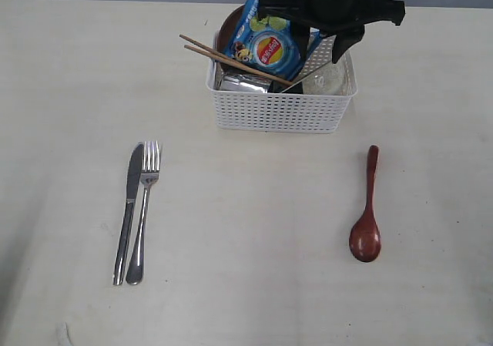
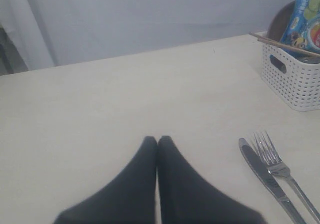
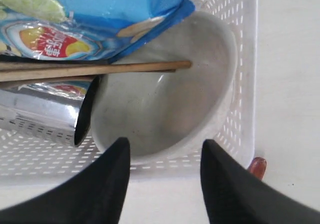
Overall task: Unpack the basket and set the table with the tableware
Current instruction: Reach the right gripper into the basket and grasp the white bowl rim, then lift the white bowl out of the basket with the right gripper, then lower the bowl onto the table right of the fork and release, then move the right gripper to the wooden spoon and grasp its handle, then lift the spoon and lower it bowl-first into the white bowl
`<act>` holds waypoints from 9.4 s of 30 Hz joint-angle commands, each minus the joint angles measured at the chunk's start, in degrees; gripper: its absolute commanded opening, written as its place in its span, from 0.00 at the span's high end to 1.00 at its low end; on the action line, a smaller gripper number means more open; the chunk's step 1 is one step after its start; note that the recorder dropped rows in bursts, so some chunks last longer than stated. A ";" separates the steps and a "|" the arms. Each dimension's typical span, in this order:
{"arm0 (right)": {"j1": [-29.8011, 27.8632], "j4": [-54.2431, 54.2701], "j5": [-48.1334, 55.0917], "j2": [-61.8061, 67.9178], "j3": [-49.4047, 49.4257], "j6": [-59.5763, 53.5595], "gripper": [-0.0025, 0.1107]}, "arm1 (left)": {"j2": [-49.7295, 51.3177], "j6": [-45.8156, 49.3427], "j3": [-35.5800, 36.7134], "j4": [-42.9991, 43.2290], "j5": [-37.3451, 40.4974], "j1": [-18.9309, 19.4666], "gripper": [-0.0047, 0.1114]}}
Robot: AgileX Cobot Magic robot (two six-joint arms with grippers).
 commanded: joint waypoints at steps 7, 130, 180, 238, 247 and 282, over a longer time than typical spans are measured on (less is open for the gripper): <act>-0.78 -2.78 0.24 -0.47 2.37 2.06 0.59 | -0.19 -0.02 0.13 -0.49 -0.03 0.14 0.96; -0.78 -1.48 0.24 -18.63 2.27 -19.71 0.98 | -0.19 -0.02 0.13 -0.49 -0.03 0.14 0.96; 6.07 23.43 -11.11 -10.81 33.23 -29.90 0.96 | -0.19 -0.02 0.13 -0.49 -0.03 0.14 0.96; -8.64 11.35 -24.78 -10.10 48.28 -17.99 0.91 | -0.19 -0.02 0.13 -0.49 -0.03 0.14 0.96; -8.64 11.31 -22.10 -14.86 48.28 -17.99 0.98 | -0.19 -0.02 0.13 -0.49 -0.03 0.14 0.96; 18.15 17.10 -52.61 -22.39 48.28 -33.67 0.98 | -0.19 -0.02 0.13 -0.49 -0.03 0.14 0.96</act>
